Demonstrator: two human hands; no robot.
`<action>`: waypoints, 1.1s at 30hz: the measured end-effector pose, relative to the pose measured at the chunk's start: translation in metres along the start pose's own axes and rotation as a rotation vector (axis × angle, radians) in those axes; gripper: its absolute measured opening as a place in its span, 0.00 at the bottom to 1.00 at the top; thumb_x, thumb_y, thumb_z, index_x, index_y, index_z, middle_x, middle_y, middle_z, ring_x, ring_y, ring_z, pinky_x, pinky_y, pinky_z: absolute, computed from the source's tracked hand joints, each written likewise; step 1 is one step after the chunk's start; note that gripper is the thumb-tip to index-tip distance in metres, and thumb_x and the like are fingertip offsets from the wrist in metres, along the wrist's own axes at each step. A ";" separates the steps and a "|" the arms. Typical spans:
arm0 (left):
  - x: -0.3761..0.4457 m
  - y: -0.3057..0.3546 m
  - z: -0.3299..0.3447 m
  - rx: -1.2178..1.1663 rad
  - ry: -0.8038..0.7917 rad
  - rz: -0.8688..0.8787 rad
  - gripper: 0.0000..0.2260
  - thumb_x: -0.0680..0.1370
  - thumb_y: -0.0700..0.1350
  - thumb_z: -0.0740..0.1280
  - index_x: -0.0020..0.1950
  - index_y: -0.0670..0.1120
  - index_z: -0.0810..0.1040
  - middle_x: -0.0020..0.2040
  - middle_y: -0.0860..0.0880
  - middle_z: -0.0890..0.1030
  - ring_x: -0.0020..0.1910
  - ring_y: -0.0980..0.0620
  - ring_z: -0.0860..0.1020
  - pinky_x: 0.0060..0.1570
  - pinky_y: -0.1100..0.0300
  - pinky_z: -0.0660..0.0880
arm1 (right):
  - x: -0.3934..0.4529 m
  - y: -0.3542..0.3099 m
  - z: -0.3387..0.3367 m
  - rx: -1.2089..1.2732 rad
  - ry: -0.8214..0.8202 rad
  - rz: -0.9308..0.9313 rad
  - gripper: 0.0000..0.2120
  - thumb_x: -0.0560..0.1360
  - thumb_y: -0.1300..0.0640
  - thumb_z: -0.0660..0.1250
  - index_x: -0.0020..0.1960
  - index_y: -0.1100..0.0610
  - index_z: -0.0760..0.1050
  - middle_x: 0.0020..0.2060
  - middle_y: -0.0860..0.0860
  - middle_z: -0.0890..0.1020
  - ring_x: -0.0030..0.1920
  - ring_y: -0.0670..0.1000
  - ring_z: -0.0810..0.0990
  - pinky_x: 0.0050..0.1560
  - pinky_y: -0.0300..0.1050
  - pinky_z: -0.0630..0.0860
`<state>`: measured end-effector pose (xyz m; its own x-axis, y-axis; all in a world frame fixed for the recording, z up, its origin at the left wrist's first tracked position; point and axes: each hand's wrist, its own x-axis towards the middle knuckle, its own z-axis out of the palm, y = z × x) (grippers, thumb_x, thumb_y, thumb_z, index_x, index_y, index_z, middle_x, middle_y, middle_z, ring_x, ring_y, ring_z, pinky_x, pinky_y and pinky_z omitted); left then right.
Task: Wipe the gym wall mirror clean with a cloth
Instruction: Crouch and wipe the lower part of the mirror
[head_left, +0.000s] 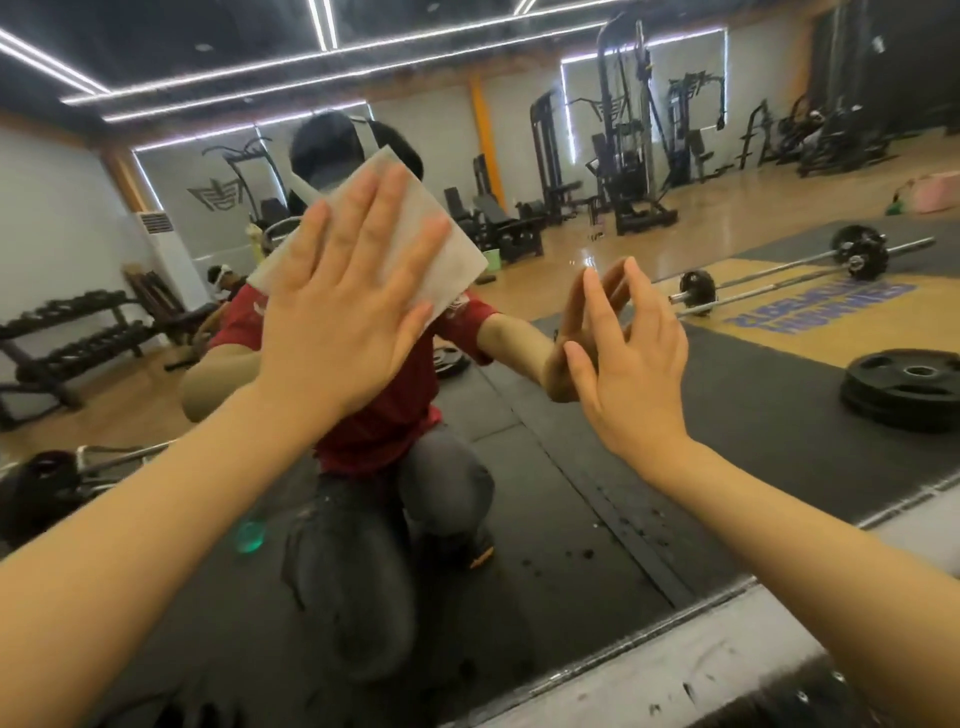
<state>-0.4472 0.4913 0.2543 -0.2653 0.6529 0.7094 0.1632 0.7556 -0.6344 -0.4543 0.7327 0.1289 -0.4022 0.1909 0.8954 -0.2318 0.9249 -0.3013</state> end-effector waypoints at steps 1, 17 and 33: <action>-0.003 0.008 0.003 -0.016 0.005 -0.023 0.28 0.84 0.58 0.47 0.81 0.51 0.44 0.80 0.39 0.44 0.80 0.41 0.44 0.77 0.45 0.44 | 0.000 0.000 0.000 -0.001 0.001 0.003 0.30 0.79 0.47 0.57 0.79 0.53 0.57 0.76 0.62 0.59 0.74 0.62 0.58 0.69 0.65 0.61; -0.021 0.028 0.012 0.024 -0.013 0.135 0.29 0.83 0.57 0.51 0.81 0.49 0.46 0.81 0.40 0.45 0.80 0.41 0.45 0.77 0.44 0.48 | -0.001 -0.005 -0.009 0.016 -0.071 0.033 0.30 0.79 0.46 0.57 0.79 0.51 0.56 0.77 0.61 0.57 0.75 0.62 0.56 0.69 0.66 0.60; -0.035 0.024 0.019 0.093 0.000 0.298 0.29 0.82 0.57 0.49 0.81 0.48 0.51 0.81 0.40 0.47 0.80 0.42 0.48 0.77 0.43 0.46 | 0.005 0.003 -0.029 -0.023 -0.190 -0.039 0.33 0.80 0.48 0.64 0.80 0.51 0.53 0.77 0.59 0.56 0.76 0.61 0.57 0.70 0.62 0.62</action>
<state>-0.4524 0.4852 0.2084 -0.2187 0.8452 0.4876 0.1462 0.5225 -0.8400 -0.4318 0.7459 0.1422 -0.5541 0.0916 0.8274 -0.2307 0.9381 -0.2583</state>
